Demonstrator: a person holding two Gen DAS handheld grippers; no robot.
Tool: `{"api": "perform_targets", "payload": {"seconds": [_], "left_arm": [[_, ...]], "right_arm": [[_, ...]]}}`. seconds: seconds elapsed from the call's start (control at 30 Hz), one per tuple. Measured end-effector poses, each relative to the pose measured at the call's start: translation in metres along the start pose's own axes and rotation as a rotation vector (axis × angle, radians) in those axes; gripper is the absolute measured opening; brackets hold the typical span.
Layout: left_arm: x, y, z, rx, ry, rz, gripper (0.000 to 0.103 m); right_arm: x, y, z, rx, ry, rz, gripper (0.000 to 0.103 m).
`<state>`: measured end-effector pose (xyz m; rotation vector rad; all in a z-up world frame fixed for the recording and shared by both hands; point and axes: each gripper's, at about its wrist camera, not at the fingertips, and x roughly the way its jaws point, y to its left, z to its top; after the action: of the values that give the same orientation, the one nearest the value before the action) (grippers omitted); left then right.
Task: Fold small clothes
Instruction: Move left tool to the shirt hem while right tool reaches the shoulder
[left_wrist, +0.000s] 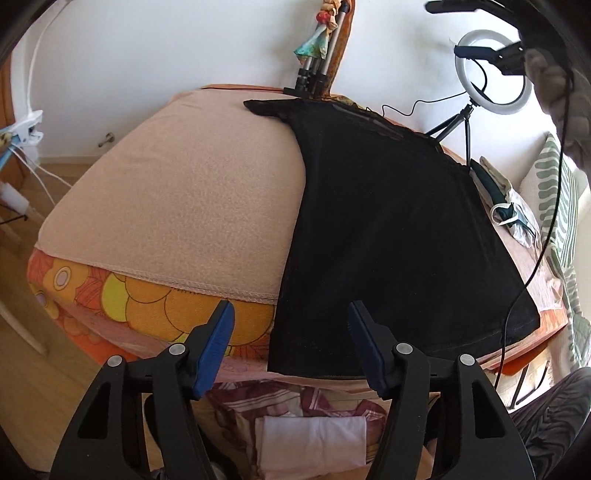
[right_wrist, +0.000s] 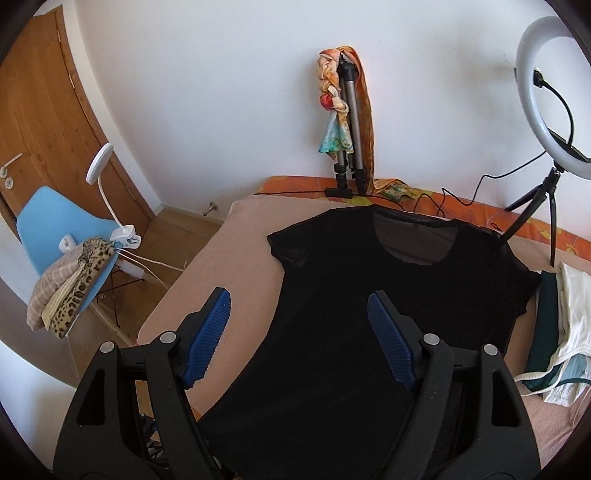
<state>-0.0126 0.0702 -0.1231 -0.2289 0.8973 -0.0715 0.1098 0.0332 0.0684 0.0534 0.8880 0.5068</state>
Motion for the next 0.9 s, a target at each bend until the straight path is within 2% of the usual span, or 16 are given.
{"api": "perform_targets", "payload": {"seconds": [0.23,0.3,0.37,0.57,0.7,0.77,0.9], "left_arm": [[0.009,0.006,0.0,-0.009,0.017,0.019,0.058],[0.012,0.008,0.0,-0.02,0.025,0.01,0.058],[0.014,0.009,0.001,-0.03,0.032,0.0,0.057],[0.015,0.012,0.003,-0.044,0.028,-0.021,0.05],[0.016,0.013,0.003,-0.061,0.029,-0.057,0.033],[0.017,0.012,0.004,-0.062,0.032,-0.07,0.03],[0.019,0.016,0.004,-0.091,0.036,-0.114,0.014]], "right_arm": [[0.116,0.049,0.044,-0.09,0.129,-0.002,0.076],[0.151,0.056,0.049,-0.084,0.166,0.005,0.075],[0.184,0.063,0.052,-0.094,0.192,-0.012,0.067],[0.267,0.068,0.054,-0.093,0.261,-0.017,0.059],[0.301,0.075,0.055,-0.136,0.269,-0.051,0.056],[0.314,0.075,0.056,-0.13,0.28,-0.05,0.056],[0.339,0.077,0.054,-0.147,0.289,-0.084,0.056]]}}
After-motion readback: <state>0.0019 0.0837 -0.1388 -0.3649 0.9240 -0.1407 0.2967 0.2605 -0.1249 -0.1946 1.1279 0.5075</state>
